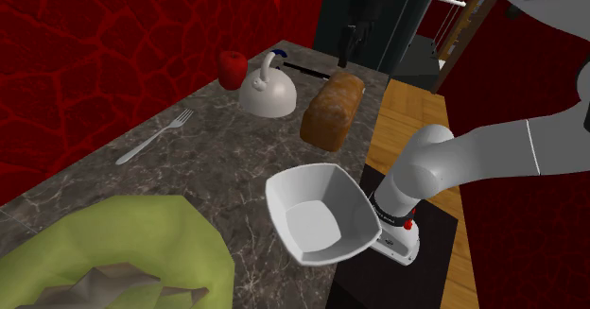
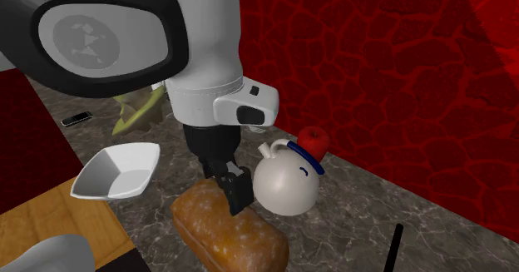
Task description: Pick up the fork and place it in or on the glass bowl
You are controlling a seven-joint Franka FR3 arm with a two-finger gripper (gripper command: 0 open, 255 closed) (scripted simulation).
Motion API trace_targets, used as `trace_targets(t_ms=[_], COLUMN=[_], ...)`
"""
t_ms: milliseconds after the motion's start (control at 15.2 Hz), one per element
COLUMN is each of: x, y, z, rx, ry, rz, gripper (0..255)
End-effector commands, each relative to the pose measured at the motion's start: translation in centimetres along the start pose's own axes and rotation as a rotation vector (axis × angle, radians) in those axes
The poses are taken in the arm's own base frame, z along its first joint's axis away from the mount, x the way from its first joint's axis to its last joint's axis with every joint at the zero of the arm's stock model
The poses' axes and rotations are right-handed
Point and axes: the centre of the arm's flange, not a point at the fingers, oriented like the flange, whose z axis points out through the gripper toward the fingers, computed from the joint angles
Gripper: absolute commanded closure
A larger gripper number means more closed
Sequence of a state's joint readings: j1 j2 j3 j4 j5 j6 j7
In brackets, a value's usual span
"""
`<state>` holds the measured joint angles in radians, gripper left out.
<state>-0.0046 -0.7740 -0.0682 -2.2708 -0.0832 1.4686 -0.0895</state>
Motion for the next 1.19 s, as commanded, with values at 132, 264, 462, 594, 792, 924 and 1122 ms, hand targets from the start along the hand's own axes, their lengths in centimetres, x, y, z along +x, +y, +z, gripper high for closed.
trace_targets(t_ms=[132, 264, 462, 594, 792, 924, 1122], x=[0.1, 0.4, 1.1, 1.8, 3.1, 4.2, 6.1], y=[-2.5, -5.0, -8.7, -11.1, -14.6, -16.8, -20.1], z=[0.8, 1.6, 2.8, 3.6, 4.7, 5.5, 6.7], rx=[0.001, 0.002, 0.004, 0.005, 0.006, 0.007, 0.009], ry=[0.004, 0.007, 0.012, 0.016, 0.021, 0.025, 0.03], rz=[0.067, 0.134, 0.234, 0.301, 0.401, 0.467, 0.568], gripper=[0, 0, 0, 0, 0, 0, 0])
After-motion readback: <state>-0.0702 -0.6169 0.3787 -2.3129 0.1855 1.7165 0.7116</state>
